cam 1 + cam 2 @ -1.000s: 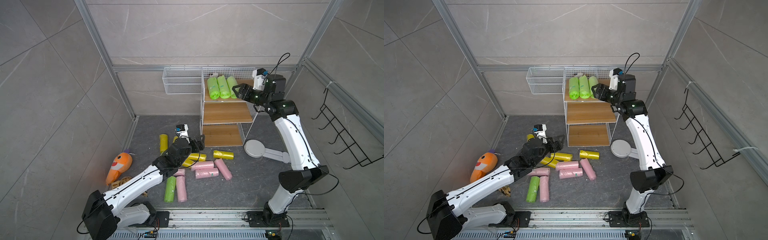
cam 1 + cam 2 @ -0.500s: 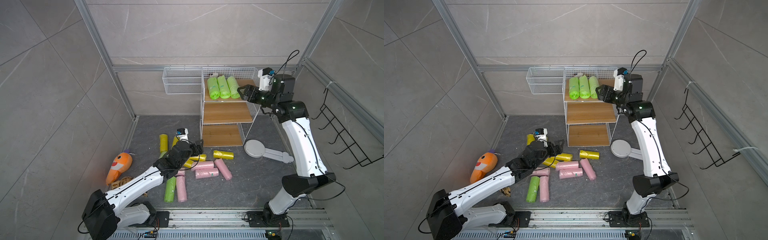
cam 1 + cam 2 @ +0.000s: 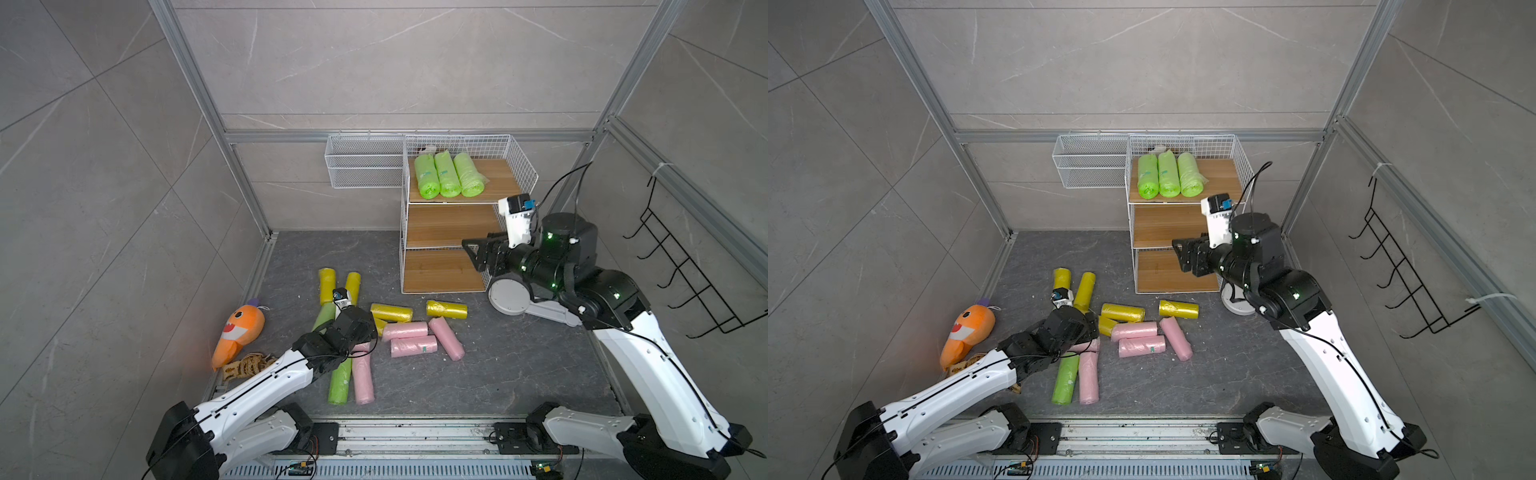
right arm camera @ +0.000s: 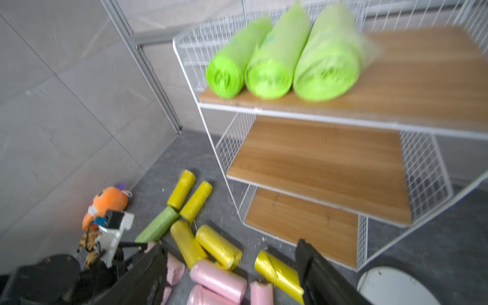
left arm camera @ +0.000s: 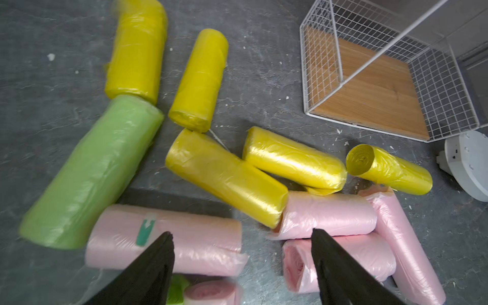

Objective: Sort the rolls of trash bags by color and place them on the shelf
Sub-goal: Pick up the roll of trash bags from the center of the board.

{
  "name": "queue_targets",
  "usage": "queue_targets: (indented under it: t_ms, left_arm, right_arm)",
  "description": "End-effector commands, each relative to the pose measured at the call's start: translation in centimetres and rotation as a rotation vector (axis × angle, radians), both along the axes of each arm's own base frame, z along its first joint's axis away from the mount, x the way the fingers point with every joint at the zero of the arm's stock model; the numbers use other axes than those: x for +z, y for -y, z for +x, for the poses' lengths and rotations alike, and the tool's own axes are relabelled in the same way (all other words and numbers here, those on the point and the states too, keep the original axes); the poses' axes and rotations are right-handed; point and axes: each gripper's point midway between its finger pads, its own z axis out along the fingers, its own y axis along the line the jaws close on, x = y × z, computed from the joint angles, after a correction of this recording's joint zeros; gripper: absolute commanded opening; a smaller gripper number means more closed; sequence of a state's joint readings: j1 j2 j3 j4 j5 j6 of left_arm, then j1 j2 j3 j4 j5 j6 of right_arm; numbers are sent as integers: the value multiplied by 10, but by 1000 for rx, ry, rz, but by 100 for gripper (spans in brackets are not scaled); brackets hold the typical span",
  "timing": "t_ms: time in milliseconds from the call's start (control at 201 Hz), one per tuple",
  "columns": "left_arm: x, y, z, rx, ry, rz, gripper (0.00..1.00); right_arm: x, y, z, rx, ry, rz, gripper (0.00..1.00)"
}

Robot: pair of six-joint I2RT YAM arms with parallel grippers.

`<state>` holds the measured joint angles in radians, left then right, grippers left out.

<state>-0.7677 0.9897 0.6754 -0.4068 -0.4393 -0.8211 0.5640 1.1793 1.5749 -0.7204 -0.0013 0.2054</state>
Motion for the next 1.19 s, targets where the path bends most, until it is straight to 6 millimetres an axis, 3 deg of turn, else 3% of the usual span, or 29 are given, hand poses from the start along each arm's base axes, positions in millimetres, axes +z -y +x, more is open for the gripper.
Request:
queue_targets:
  t_ms: [0, 254, 473, 652, 811, 1035, 1189]
  left_arm:
    - [-18, -33, -24, 121, -89, 18, 81]
    - [-57, -53, -58, 173, -308, 111, 75]
    - [-77, -42, -73, 105, -465, 121, 73]
    - [-90, -43, -75, 94, -546, 144, 68]
    - [-101, -48, -67, 90, -585, 189, 64]
    - [-114, -46, -56, 71, -600, 161, 67]
    - [-115, -51, -54, 96, -578, 166, 57]
  right_arm:
    - [-47, -5, -7, -11, -62, -55, 80]
    - [-157, -40, -29, 86, -203, -19, 80]
    - [-209, -60, -35, 155, -291, 40, 80]
    - [-230, -69, -35, 185, -330, 39, 81]
    - [-234, -69, -33, 182, -328, 33, 81]
    - [-238, -67, -33, 169, -334, 22, 81]
    - [-238, -67, -32, 163, -338, 28, 81]
